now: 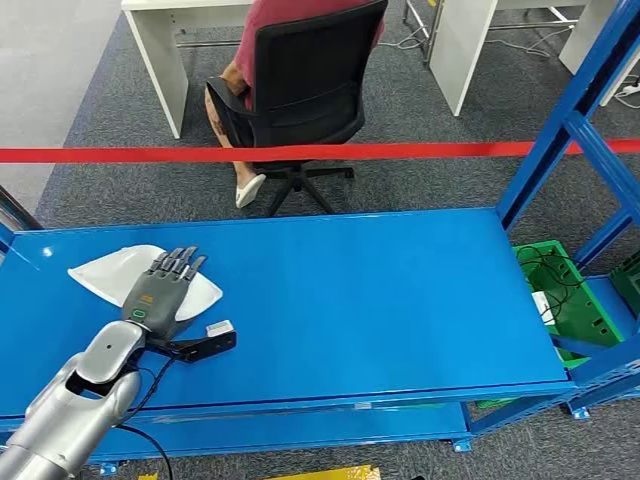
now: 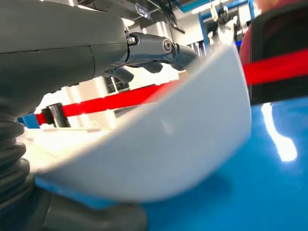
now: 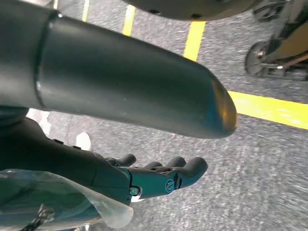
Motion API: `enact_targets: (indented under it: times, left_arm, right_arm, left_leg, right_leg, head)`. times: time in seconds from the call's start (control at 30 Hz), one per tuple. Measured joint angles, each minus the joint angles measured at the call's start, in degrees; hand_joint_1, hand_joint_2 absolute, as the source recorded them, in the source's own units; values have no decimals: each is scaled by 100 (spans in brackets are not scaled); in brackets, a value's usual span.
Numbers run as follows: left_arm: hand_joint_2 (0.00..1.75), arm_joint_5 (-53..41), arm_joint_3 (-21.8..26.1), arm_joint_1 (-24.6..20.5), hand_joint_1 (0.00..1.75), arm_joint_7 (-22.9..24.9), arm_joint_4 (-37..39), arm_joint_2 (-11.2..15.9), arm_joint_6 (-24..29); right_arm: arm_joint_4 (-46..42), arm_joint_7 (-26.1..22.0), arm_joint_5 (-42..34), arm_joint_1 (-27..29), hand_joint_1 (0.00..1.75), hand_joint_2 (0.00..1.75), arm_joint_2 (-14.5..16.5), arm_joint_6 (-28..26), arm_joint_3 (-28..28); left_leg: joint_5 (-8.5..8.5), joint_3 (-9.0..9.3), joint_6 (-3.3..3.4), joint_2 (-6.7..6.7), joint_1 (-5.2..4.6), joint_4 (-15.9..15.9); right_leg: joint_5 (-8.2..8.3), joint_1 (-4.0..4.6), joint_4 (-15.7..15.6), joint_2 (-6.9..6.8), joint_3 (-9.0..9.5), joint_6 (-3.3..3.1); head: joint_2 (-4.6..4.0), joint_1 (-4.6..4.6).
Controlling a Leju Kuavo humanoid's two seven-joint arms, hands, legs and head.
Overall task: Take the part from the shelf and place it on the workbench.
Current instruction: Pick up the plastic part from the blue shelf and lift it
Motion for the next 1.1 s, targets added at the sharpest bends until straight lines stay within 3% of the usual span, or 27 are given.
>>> enact_targets:
  times: [0.17, 0.9, 1.1]
  left_arm:
    - [175, 128, -8, -47, 175, -99, 87, -21, -324]
    - [175, 249, -61, -65, 175, -264, 350, -76, -220]
    - [175, 767, -42, -78, 175, -692, 349, -67, -268]
  right_arm:
    - [0, 161, 7, -9, 0, 0, 3, -21, -32]
    - [-14, 172, 38, 0, 0, 0, 3, -16, -81]
    - [-14, 154, 89, 1, 0, 0, 3, -10, -85]
  left_leg:
    - [0, 6, 0, 0, 0, 0]
    - [0, 7, 0, 0, 0, 0]
    - [0, 8, 0, -2, 0, 0]
  right_leg:
    - [0, 0, 0, -1, 5, 0]
    - [-1, 0, 0, 3, 5, 0]
    - [-1, 0, 0, -4, 9, 0]
  head:
    - [0, -2]
    - [0, 0]
    - [0, -2]
